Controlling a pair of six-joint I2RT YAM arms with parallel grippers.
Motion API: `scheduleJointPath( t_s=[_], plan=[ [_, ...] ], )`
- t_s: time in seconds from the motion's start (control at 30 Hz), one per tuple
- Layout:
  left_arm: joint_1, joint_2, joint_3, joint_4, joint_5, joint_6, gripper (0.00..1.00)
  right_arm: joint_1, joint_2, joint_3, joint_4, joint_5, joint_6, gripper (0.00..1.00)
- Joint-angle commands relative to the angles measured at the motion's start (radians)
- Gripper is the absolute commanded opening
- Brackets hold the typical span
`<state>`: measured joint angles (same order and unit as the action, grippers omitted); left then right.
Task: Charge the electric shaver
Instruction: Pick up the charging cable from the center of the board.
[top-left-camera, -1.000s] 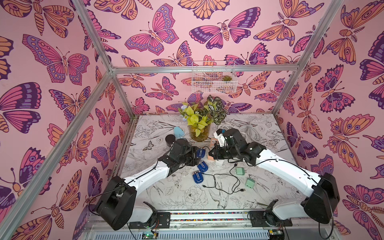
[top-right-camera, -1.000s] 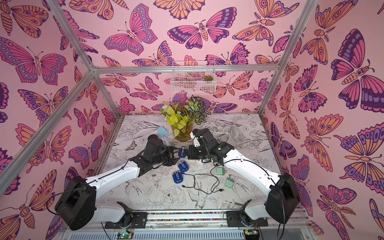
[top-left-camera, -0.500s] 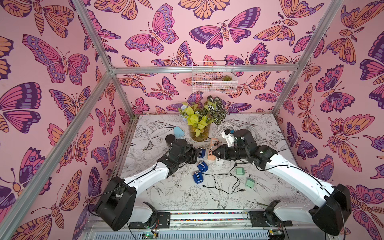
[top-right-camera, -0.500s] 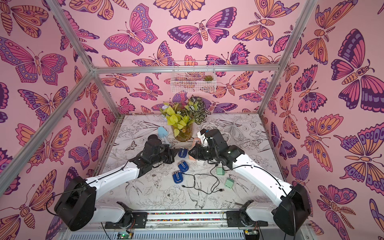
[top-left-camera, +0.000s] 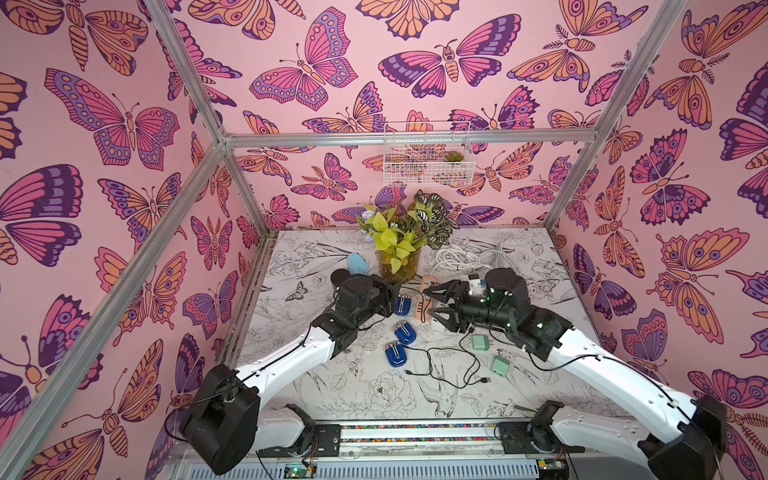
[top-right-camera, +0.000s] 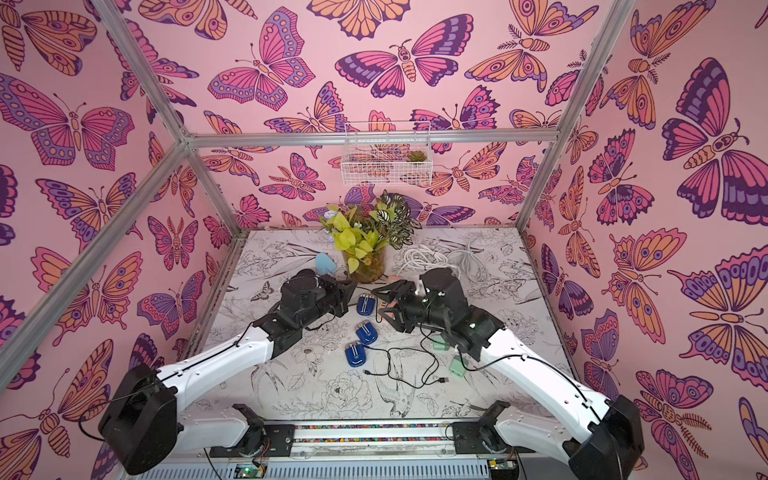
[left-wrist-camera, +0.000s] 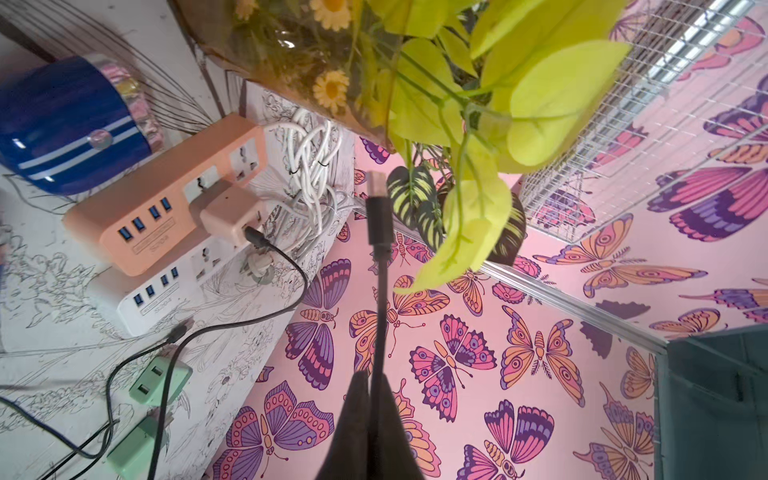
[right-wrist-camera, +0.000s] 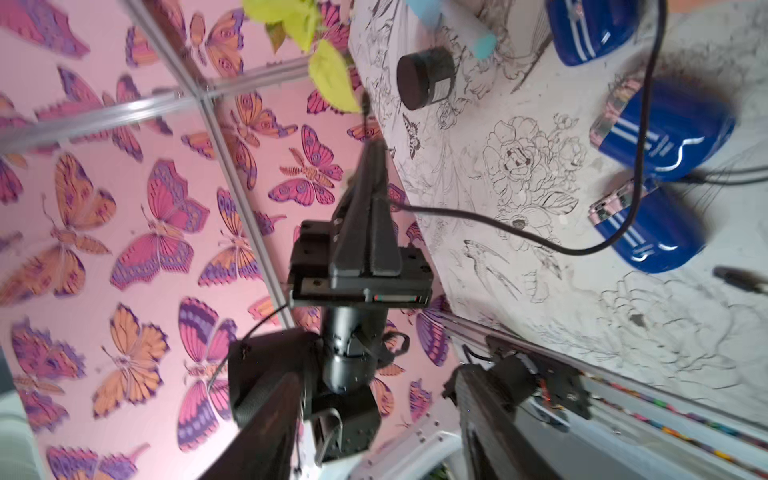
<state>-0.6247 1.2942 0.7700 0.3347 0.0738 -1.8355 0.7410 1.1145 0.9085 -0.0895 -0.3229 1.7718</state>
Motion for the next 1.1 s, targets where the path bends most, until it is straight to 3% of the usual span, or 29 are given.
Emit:
scheduleJointPath(
  t_s=[0.0, 0.2, 0.37, 0.63, 0.73, 0.93, 0.97, 1.0, 1.07],
  plan=[
    [-0.015, -0.007, 0.001, 0.060, -0.034, 0.079, 0.00, 0.052, 0.034, 0.004, 0.193, 0.182, 0.301, 0.62],
    [-0.029, -0.040, -0.033, 0.100, -0.038, 0.092, 0.00, 0.060, 0.094, 0.019, 0.256, 0.266, 0.328, 0.59],
    [-0.029, -0.071, -0.031, 0.101, -0.030, 0.119, 0.00, 0.061, 0.121, -0.042, 0.356, 0.321, 0.373, 0.46],
    [-0.030, -0.079, -0.039, 0.099, -0.007, 0.124, 0.00, 0.054, 0.180, -0.034, 0.404, 0.297, 0.389, 0.41],
    [-0.029, -0.070, -0.035, 0.099, 0.003, 0.125, 0.00, 0.051, 0.188, -0.024, 0.413, 0.303, 0.384, 0.32],
    [-0.029, -0.068, -0.035, 0.099, 0.004, 0.131, 0.00, 0.048, 0.195, -0.016, 0.419, 0.278, 0.372, 0.00],
    [-0.028, -0.067, -0.035, 0.099, 0.007, 0.133, 0.00, 0.043, 0.187, -0.013, 0.401, 0.268, 0.365, 0.00],
    [-0.025, -0.067, -0.035, 0.093, 0.015, 0.135, 0.05, 0.030, 0.178, -0.005, 0.367, 0.242, 0.352, 0.00],
    [-0.003, -0.074, -0.025, 0.048, 0.052, 0.148, 0.31, -0.005, 0.157, 0.015, 0.288, 0.177, 0.309, 0.00]
  ],
)
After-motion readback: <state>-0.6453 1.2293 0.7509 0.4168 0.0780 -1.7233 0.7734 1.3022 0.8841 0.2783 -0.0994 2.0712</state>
